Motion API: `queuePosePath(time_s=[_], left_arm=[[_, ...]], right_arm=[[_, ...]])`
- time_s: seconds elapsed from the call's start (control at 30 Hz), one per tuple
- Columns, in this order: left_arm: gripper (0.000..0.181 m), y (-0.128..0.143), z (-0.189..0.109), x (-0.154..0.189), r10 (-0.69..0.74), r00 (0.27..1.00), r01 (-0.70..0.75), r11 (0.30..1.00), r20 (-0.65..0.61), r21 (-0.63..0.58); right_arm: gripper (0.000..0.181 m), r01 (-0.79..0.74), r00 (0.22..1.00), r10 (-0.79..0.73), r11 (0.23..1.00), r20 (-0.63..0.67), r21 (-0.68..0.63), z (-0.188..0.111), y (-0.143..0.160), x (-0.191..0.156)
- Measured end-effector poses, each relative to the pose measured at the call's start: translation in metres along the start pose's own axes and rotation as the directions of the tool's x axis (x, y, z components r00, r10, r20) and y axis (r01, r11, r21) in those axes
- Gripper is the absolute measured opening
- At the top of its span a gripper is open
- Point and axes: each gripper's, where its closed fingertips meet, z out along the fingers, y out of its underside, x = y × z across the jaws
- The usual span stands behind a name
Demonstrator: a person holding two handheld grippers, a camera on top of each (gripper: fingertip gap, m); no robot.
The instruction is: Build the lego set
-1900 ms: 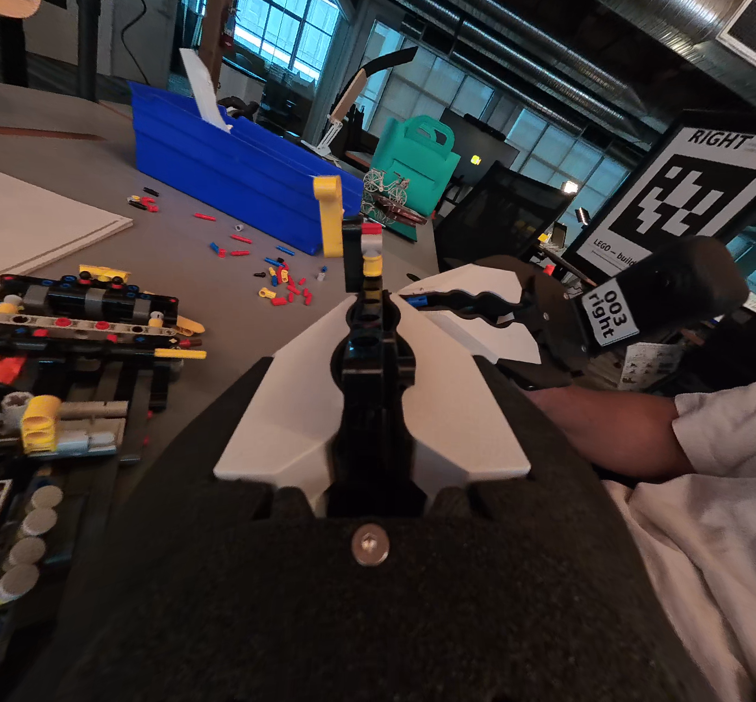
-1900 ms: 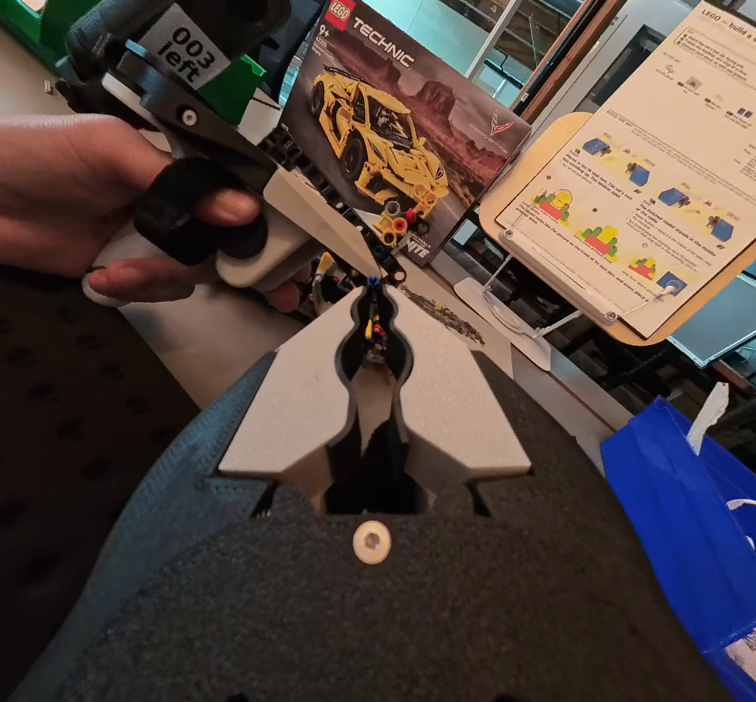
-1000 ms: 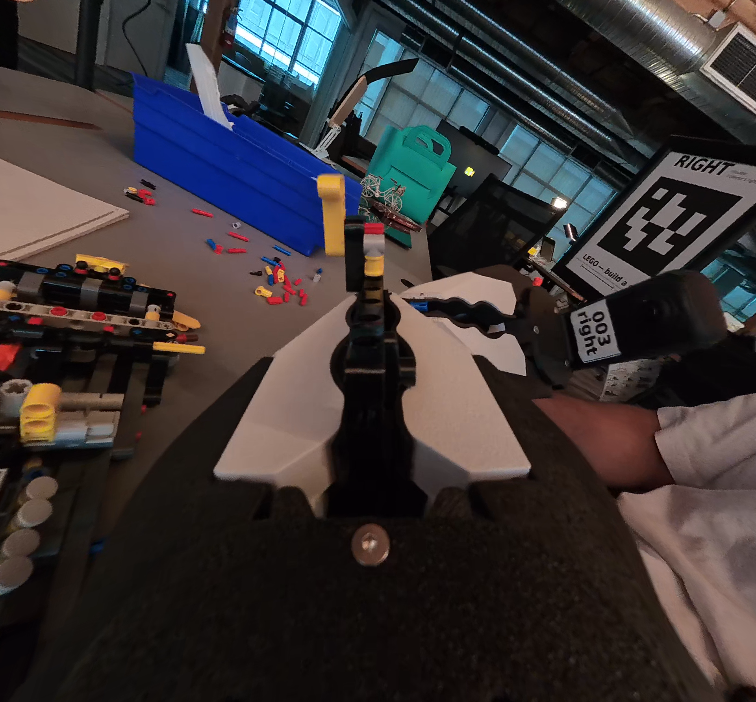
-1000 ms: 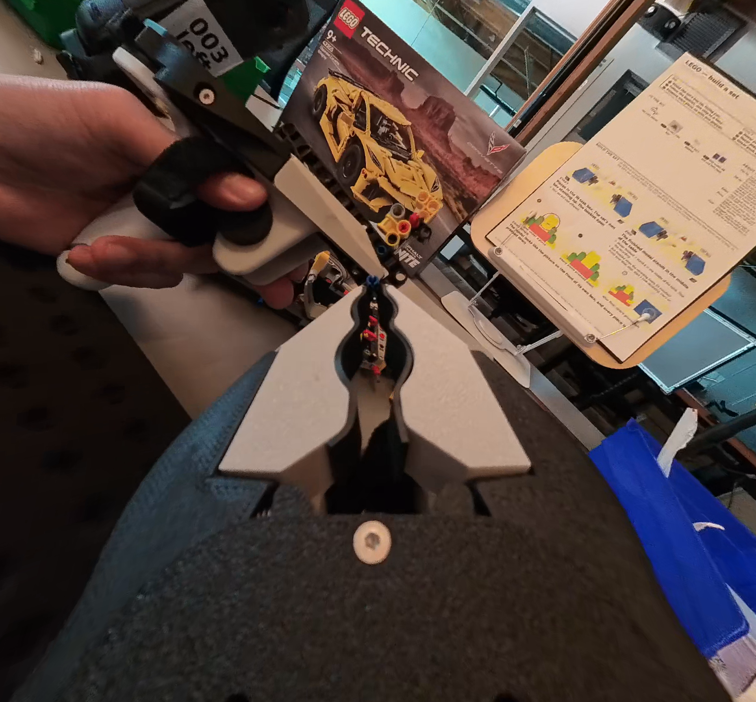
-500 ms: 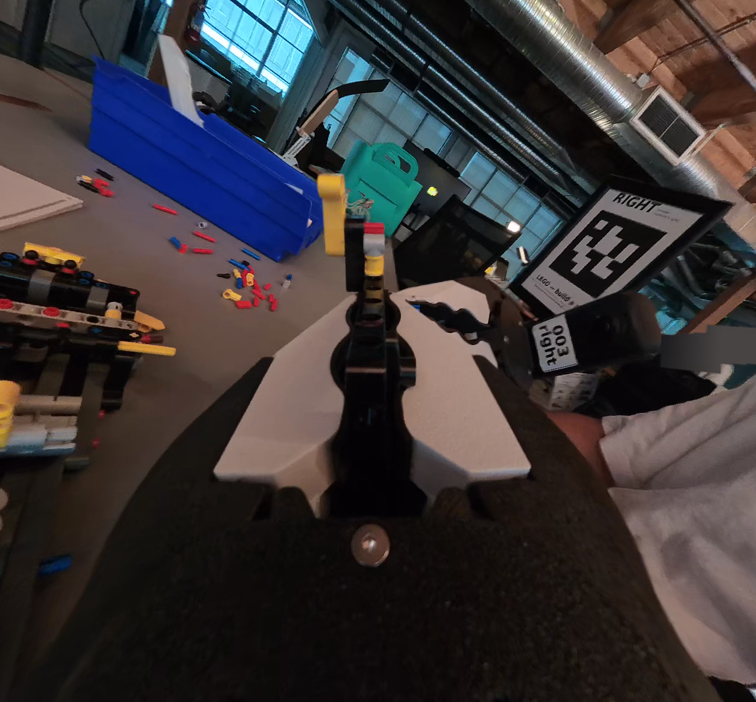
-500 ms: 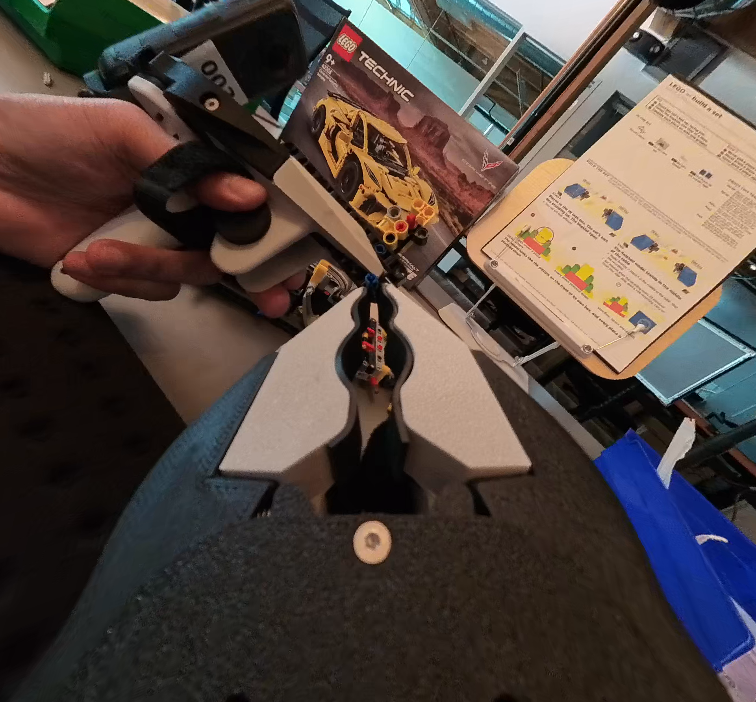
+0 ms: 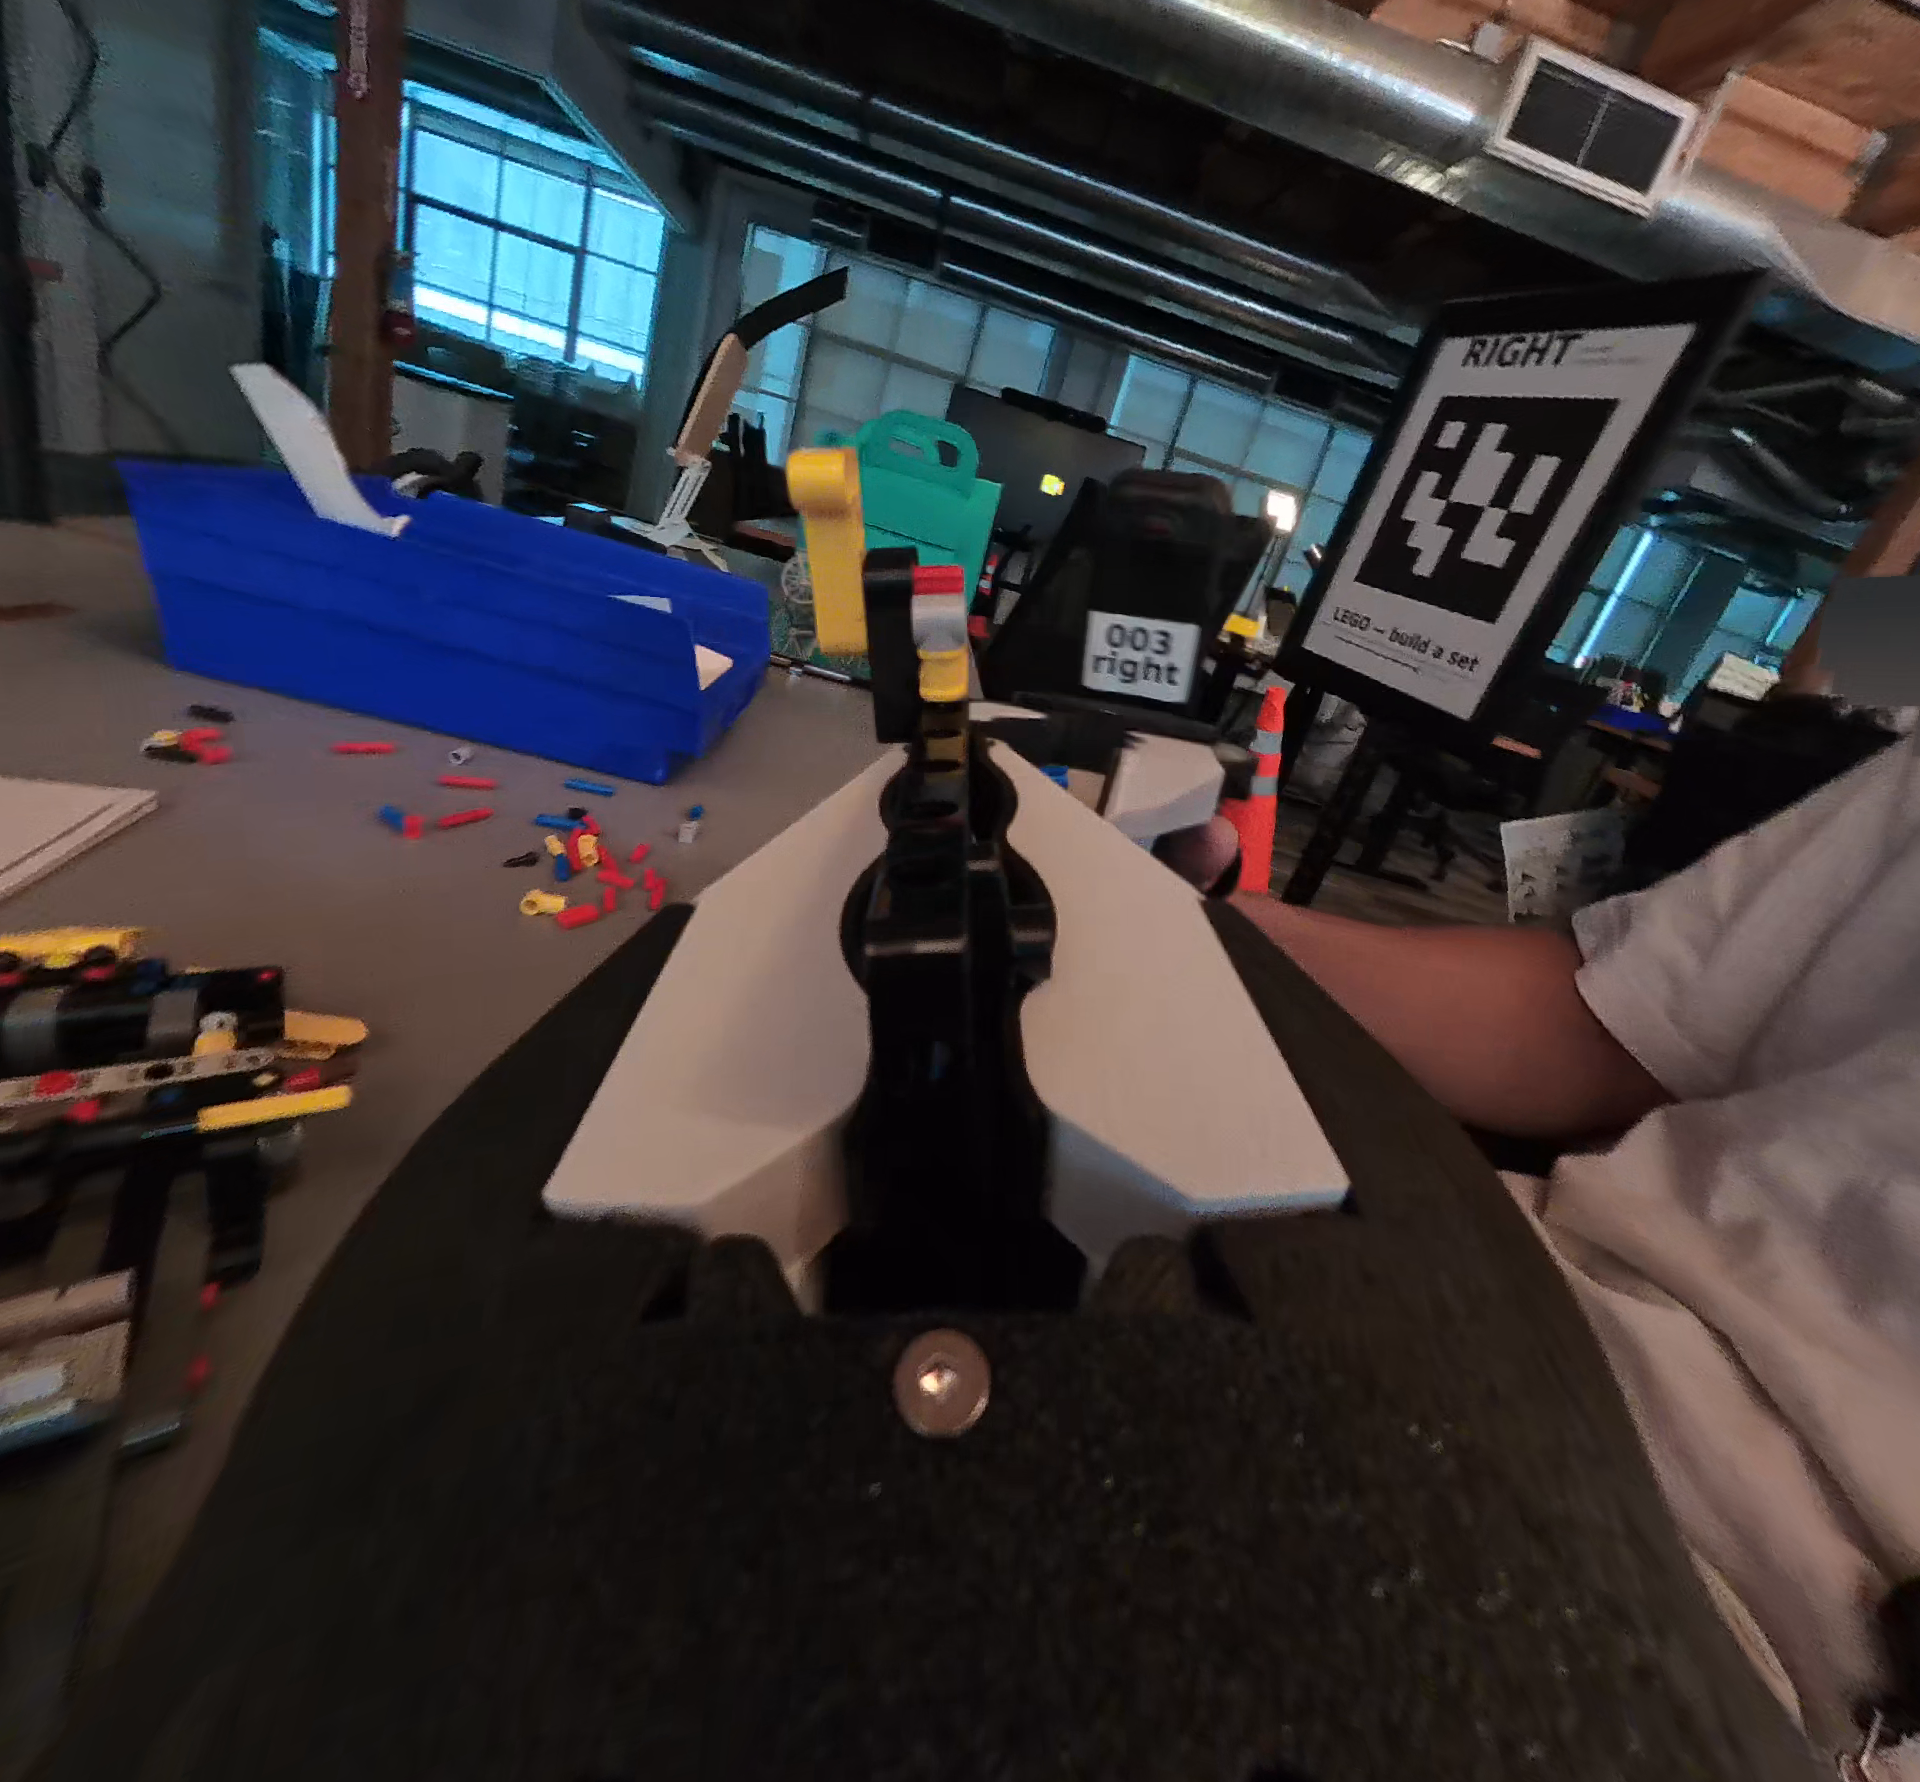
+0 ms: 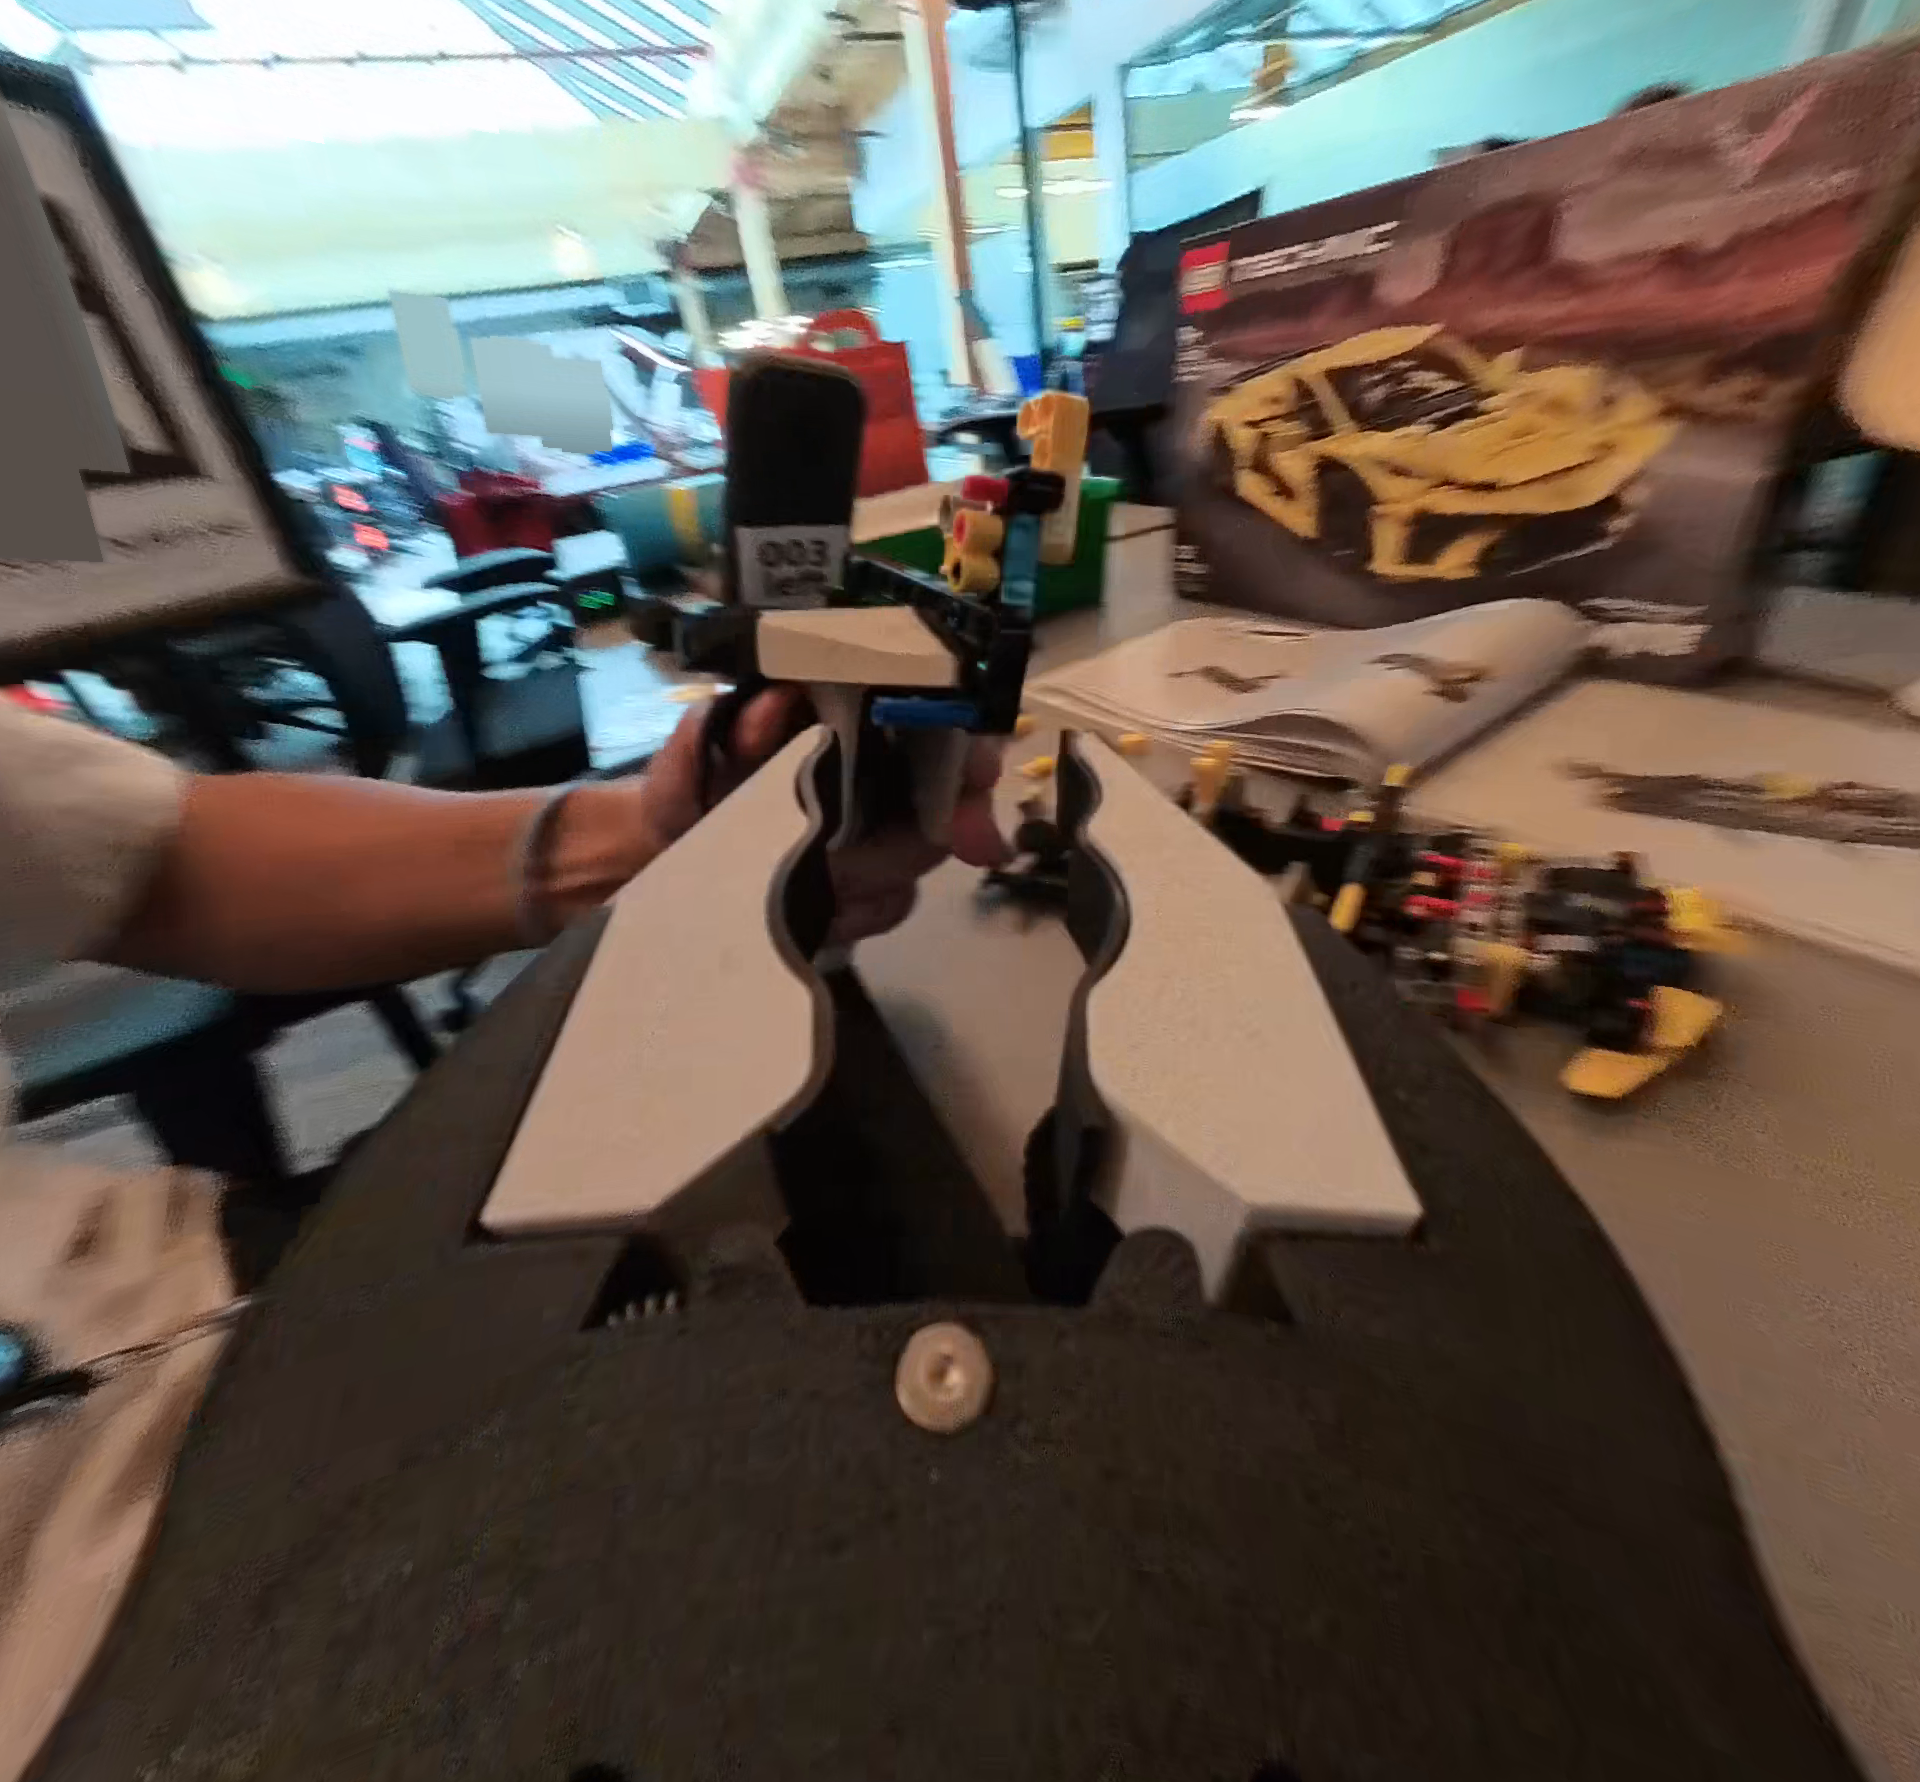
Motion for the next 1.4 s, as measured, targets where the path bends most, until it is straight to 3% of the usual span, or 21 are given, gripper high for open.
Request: queuePosePath(time_s=[0.17,0.5,0.77,0.9,1.03,1.4], left_arm=[[0.009,0.002,0.002,0.010,0.005,0.999,-0.005,1.000,-0.050,-0.006],[0.009,0.008,0.004,0.021,0.003,0.995,-0.008,0.999,-0.102,-0.040],[0.009,0.011,0.005,0.021,0.008,0.996,-0.014,0.998,-0.089,-0.069],[0.009,0.010,0.004,0.011,0.010,0.999,-0.012,0.998,-0.033,-0.060],[0.009,0.012,0.003,0.005,-0.014,1.000,0.014,0.997,-0.006,-0.071],[0.009,0.011,0.000,-0.004,-0.137,0.991,0.137,0.989,0.006,-0.049]], right_arm=[[0.027,-0.073,0.990,0.071,0.997,0.121,0.018,-0.004,-0.004,-0.010],[0.024,-0.223,0.925,0.228,0.973,0.305,-0.049,-0.009,0.001,-0.021],[0.022,-0.198,0.934,0.210,0.978,0.289,-0.070,-0.010,0.005,-0.021],[0.035,-0.227,0.950,0.235,0.972,0.204,-0.061,-0.006,0.006,-0.005],[0.031,-0.152,0.977,0.155,0.988,0.148,-0.027,-0.007,0.005,-0.001],[0.023,-0.240,0.925,0.256,0.967,0.281,-0.088,0.000,0.004,0.001]])
